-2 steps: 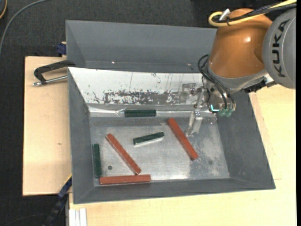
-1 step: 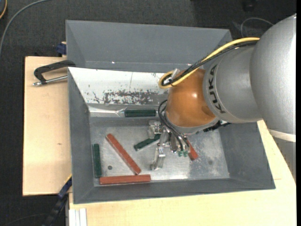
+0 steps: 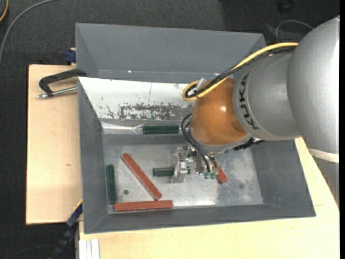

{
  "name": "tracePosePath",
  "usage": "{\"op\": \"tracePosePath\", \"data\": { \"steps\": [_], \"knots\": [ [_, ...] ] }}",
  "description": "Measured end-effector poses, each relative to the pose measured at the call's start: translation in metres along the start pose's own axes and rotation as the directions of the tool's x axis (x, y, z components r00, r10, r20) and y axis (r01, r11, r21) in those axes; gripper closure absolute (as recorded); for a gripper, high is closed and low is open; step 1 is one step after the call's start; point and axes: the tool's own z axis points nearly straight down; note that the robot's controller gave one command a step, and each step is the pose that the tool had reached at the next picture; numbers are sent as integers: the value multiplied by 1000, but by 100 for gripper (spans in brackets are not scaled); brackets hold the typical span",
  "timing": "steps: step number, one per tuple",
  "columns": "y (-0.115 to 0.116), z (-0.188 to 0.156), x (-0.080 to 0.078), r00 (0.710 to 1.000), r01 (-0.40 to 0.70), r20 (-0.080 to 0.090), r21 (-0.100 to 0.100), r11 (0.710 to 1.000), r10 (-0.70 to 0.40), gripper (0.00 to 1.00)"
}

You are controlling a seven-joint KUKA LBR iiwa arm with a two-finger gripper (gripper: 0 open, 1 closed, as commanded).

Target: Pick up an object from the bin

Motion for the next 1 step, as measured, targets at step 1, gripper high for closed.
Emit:
{"op": "tracePosePath", "data": {
  "steps": [1],
  "knots": [
    [17,-131,12,992,125,11,1,992,-125,100]
  ]
}}
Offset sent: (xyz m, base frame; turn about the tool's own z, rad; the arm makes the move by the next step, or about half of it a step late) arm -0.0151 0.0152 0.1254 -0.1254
